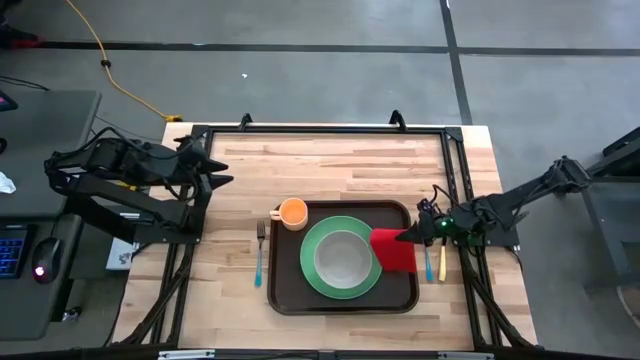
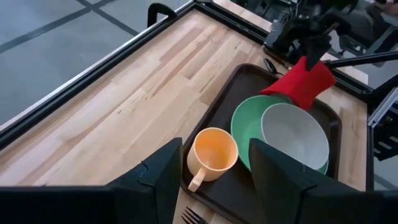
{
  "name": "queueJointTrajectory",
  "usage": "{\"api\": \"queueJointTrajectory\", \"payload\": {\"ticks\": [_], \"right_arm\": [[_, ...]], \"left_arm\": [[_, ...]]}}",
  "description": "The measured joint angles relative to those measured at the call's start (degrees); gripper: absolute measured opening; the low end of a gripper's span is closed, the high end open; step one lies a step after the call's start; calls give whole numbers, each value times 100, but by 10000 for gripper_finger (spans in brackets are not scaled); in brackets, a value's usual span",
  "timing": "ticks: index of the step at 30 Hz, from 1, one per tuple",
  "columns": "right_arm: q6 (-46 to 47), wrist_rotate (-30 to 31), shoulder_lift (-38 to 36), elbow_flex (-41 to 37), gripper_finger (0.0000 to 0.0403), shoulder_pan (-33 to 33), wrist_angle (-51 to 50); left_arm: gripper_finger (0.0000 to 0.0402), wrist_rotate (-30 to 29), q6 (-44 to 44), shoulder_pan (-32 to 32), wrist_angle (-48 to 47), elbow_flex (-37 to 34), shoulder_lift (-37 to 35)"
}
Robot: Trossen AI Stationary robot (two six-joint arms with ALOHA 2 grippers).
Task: Set up tray
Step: Put the red table napkin beside the plate on the brown serving tray
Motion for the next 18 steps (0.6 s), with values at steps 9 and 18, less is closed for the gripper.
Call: {"api": "queueJointTrajectory", "payload": {"ticks": [9, 18], "right_arm": [[435, -393, 7, -263, 0, 20, 182], [841, -906, 9, -264, 0, 20, -67]], "left_arm": [[211, 87, -35, 0, 0, 0, -39], [211, 92, -37, 2, 0, 0, -37]]}}
